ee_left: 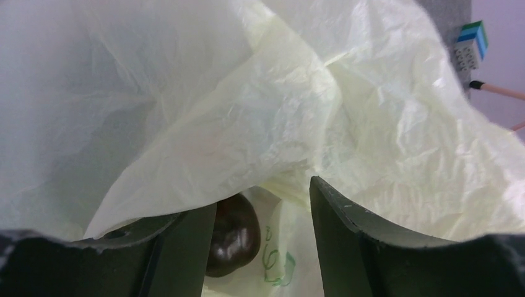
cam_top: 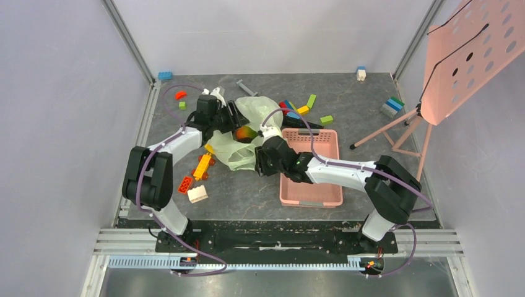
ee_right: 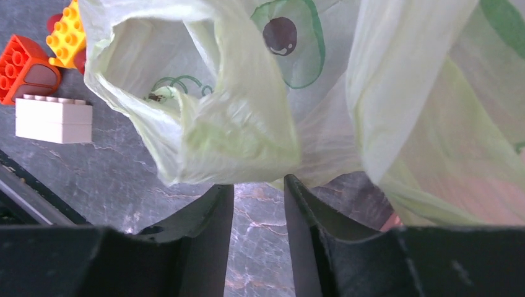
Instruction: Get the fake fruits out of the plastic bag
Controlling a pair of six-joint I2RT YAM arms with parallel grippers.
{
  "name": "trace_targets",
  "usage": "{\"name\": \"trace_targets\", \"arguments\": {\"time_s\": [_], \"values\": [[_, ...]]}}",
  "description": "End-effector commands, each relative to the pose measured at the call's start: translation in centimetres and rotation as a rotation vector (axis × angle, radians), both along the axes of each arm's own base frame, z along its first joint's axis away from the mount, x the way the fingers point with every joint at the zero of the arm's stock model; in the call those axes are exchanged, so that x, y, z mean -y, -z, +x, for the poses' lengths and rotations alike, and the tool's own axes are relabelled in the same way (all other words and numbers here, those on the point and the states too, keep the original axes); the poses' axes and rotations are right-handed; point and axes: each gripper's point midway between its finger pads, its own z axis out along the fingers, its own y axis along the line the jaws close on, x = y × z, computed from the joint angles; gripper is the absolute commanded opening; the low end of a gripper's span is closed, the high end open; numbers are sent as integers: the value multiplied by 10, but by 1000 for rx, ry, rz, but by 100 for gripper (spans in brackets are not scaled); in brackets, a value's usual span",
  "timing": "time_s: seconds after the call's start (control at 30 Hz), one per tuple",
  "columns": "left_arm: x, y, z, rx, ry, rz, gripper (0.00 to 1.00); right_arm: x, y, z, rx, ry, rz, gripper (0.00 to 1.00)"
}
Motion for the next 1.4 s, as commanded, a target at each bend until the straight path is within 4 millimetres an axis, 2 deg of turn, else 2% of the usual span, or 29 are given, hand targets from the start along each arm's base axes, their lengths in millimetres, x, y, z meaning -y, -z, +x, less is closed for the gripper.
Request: {"name": "trace_targets", "arguments": {"time_s": [0.0,0.1,0.23,0.37,0.43,0.53,0.67,0.8,0.87,1.0,1.07,1.23,1.37], "values": [[5,3,-11,40,68,64,64,8,-30,5,71,24,14,44],[10,8,-19,56,79,117,64,13,-50,6,112,32,35,53],[11,19,-34,75,78,216,62,22,-77,4,167,38,73,57],[-2,26,-50,87,32,290,59,30,-98,2,209,51,109,58],[-10,29,-61,90,11,297,56,33,-103,2,221,54,112,59],[-23,32,-74,100,-28,315,52,33,-103,3,223,54,109,55],[-38,23,-82,131,-82,335,49,29,-95,3,204,39,106,46],[-35,9,-81,155,-84,306,53,11,-86,0,162,-28,115,43],[-32,6,-82,159,-76,284,54,5,-80,1,149,-41,107,45],[-31,0,-89,176,-71,256,55,7,-72,12,156,3,61,61],[-31,-1,-92,183,-69,248,55,8,-70,19,161,26,38,65],[-30,-1,-93,185,-60,242,55,12,-74,36,185,85,-26,65],[-29,2,-93,179,-56,246,55,13,-86,40,214,89,-38,64]]}}
